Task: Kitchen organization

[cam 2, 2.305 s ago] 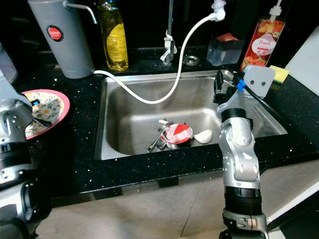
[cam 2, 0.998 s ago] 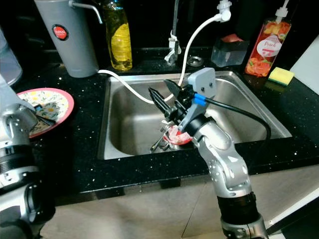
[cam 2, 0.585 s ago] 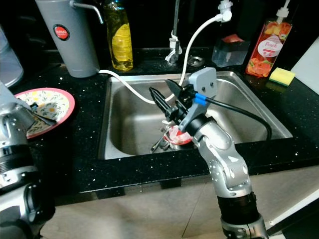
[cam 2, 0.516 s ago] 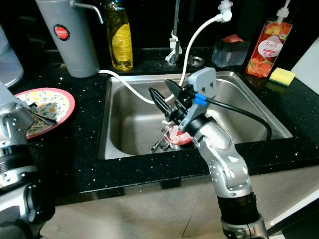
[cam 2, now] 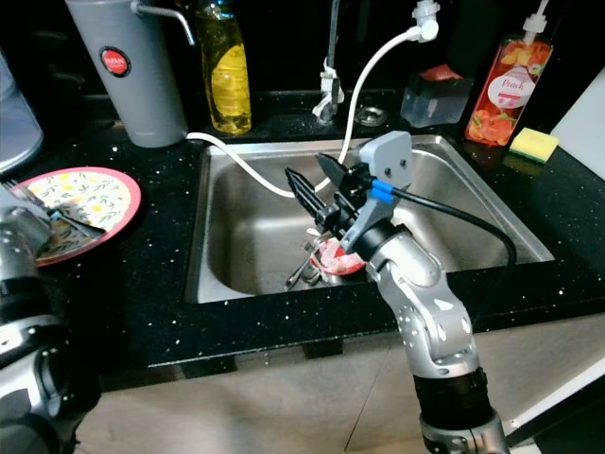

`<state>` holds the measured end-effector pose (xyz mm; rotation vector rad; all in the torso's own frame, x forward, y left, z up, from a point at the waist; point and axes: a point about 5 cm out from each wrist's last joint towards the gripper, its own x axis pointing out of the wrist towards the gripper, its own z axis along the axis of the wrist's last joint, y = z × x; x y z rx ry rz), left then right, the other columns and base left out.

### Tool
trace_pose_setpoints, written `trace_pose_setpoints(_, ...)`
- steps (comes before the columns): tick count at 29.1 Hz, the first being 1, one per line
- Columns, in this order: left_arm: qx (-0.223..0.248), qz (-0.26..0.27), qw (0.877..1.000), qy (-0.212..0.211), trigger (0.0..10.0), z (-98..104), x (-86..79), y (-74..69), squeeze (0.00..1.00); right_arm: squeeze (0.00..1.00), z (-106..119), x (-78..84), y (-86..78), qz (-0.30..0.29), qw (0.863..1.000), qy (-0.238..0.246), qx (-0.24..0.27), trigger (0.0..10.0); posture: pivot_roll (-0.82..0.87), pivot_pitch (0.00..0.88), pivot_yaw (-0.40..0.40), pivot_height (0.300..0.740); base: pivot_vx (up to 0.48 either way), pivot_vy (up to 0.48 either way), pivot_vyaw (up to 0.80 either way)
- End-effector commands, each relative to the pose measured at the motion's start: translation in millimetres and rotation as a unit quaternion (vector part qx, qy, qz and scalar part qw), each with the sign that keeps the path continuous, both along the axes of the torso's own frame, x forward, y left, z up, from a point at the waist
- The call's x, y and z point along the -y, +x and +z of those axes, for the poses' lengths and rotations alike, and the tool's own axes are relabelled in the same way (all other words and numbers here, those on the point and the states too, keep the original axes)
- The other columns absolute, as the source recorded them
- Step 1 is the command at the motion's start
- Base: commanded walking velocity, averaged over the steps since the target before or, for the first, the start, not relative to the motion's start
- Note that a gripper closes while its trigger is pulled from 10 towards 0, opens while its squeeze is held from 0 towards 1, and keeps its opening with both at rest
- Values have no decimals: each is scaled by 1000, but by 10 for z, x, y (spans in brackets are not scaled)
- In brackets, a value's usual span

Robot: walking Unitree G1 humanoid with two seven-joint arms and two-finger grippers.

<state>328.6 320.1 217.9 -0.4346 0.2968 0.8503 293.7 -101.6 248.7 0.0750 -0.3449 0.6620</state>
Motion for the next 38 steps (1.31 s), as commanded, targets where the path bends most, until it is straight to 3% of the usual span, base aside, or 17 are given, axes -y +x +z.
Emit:
trace_pose_setpoints(1, -22, 1, 1000, -12, 2980, -90, -49, -32, 0, 0, 4, 1, -30, 2, 1000, -6, 1, 10000, 96, 0, -29, 740, 0, 0, 0)
trace_pose_setpoints(2, -24, 1, 1000, -10, 0, -96, -61, -43, 0, 0, 1, 8, -31, 1, 1000, -7, 0, 10000, 95, 0, -28, 740, 0, 0, 0)
trace_pose_setpoints(8, -21, 3, 999, 32, 0, -18, -101, -43, 0, 0, 6, -1, -30, 2, 1000, -6, 0, 10000, 94, 0, -36, 740, 0, 0, 0)
trace_pose_setpoints(12, -17, 13, 996, 89, 0, 96, -117, -51, 0, 0, 6, -6, -27, 4, 1000, -7, 0, 10000, 93, 0, -35, 740, 0, 0, 0)
trace_pose_setpoints(13, 11, 13, 990, 143, 0, 267, -99, -45, 0, 0, 5, 1, -26, 1, 1000, -6, 0, 10000, 93, 0, -31, 740, 0, 0, 0)
trace_pose_setpoints(15, 31, 1, 984, 176, 0, 367, -62, -21, 0, 0, 4, 3, -25, 0, 1000, -6, 0, 10000, 93, 0, -29, 740, 0, 0, 0)
trace_pose_setpoints(17, 65, -44, 976, 204, 10000, 494, 69, 55, 0, 0, 3, 4, -25, -1, 1000, -5, -1, 10000, 93, 0, -29, 740, 0, 0, 0)
trace_pose_setpoints(22, 141, -198, 937, 250, 10000, 717, 560, 208, 0, 0, 8, 14, -27, -4, 1000, -4, 1, 10000, 88, 0, -27, 740, 0, 0, 0)
trace_pose_setpoints(23, 141, -198, 937, 250, 10000, 717, 560, 208, 0, 0, 8, 14, -27, -4, 1000, -4, 1, 10000, 88, 0, -27, 740, 0, 0, 0)
trace_pose_setpoints(26, 133, -307, 906, 260, 10000, 630, 855, 246, 0, 0, 14, 38, -17, -15, 1000, -2, 2, 10000, 89, 0, -21, 740, 0, 0, 0)
trace_pose_setpoints(27, 128, -375, 878, 267, 10000, 553, 1070, 251, 0, 0, 20, 49, -8, -22, 1000, 1, 3, 10000, 89, 0, -21, 740, 0, 0, 0)
trace_pose_setpoints(28, 128, -375, 878, 267, 10000, 553, 1070, 251, 0, 0, 20, 49, -8, -22, 1000, 1, 3, 10000, 89, 0, -21, 740, 0, 0, 0)
trace_pose_setpoints(31, 137, -425, 852, 273, 10000, 547, 1238, 241, 0, 0, 27, 56, -2, -27, 1000, 3, 4, 10000, 82, 0, -17, 740, 0, 0, 0)
trace_pose_setpoints(33, 143, -435, 844, 280, 10000, 560, 1277, 235, 0, 0, 29, 58, -1, -28, 1000, 3, 5, 10000, 82, 0, -17, 740, 0, 0, 0)
trace_pose_setpoints(35, 172, -471, 810, 303, 10000, 627, 1407, 186, 0, 0, 38, 73, 7, -34, 999, 4, 6, 10000, 77, 0, -19, 740, 0, 0, 0)
trace_pose_setpoints(36, 200, -503, 778, 320, 10000, 677, 1522, 113, 0, 0, 42, 91, 14, -39, 999, 5, 7, 10000, 78, 0, -18, 740, 0, 0, 0)
trace_pose_setpoints(38, 227, -526, 748, 335, 10000, 737, 1621, 34, 0, 0, 49, 110, 24, -48, 999, 8, 9, 10000, 78, 0, -18, 740, 0, 0, 0)
